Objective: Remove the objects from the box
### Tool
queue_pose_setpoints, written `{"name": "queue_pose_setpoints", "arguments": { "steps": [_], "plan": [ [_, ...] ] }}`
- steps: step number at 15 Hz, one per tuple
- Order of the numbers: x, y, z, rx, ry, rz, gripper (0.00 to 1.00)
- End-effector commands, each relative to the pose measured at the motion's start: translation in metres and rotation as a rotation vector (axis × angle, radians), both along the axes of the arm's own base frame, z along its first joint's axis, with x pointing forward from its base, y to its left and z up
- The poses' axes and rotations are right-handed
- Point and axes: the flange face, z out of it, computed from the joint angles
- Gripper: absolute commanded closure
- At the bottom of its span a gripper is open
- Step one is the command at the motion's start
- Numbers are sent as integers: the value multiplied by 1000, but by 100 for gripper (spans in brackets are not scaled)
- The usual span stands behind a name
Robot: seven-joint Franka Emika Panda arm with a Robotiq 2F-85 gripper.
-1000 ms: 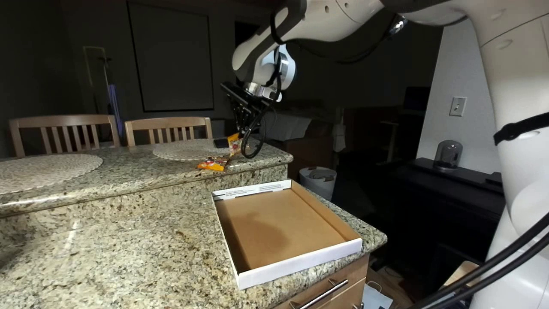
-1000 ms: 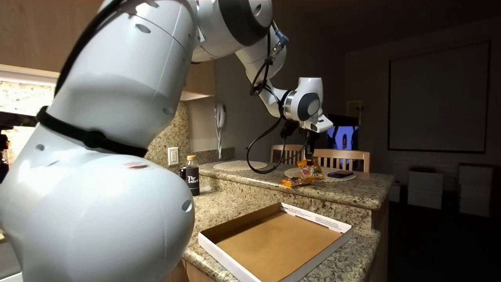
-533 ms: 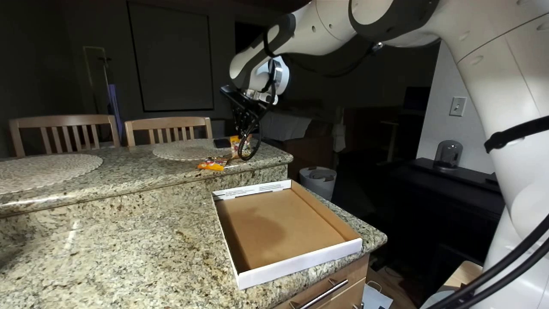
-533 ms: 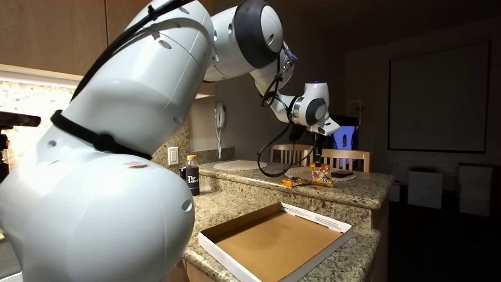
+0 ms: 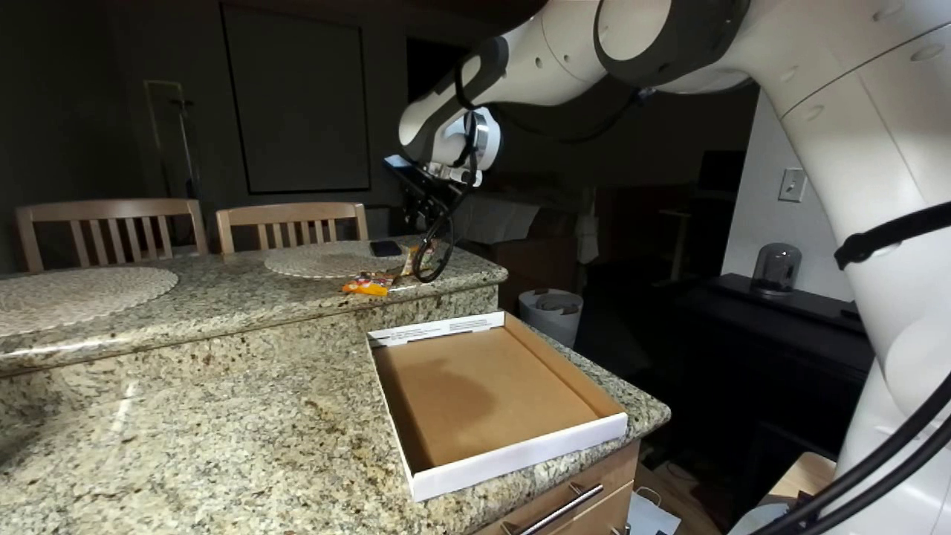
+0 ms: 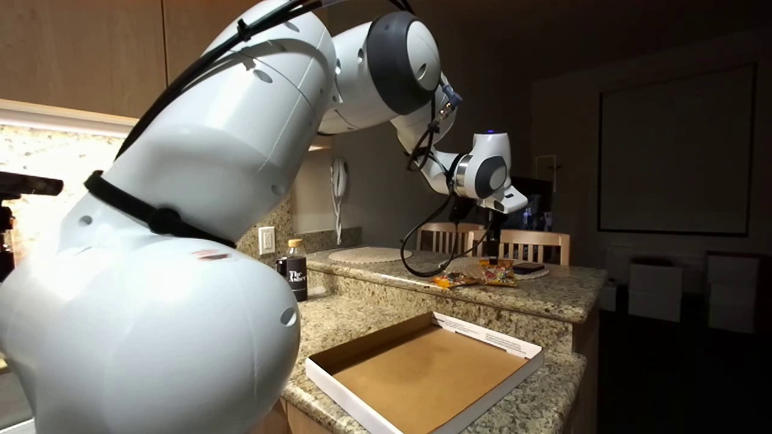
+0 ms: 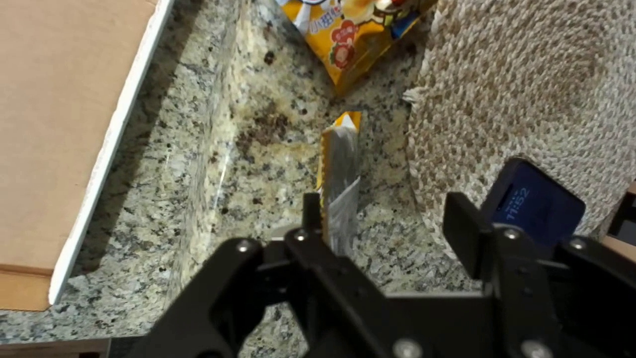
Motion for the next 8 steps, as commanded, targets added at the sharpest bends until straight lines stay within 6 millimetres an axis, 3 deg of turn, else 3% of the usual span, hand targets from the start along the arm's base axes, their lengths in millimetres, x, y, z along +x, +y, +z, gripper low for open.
{"name": "queue_pose_setpoints", "arguments": {
  "steps": [1,8],
  "plan": [
    [0,1,-8,-4,27,-32,4],
    [3,0,-39,-2,105,-45,0]
  ]
}}
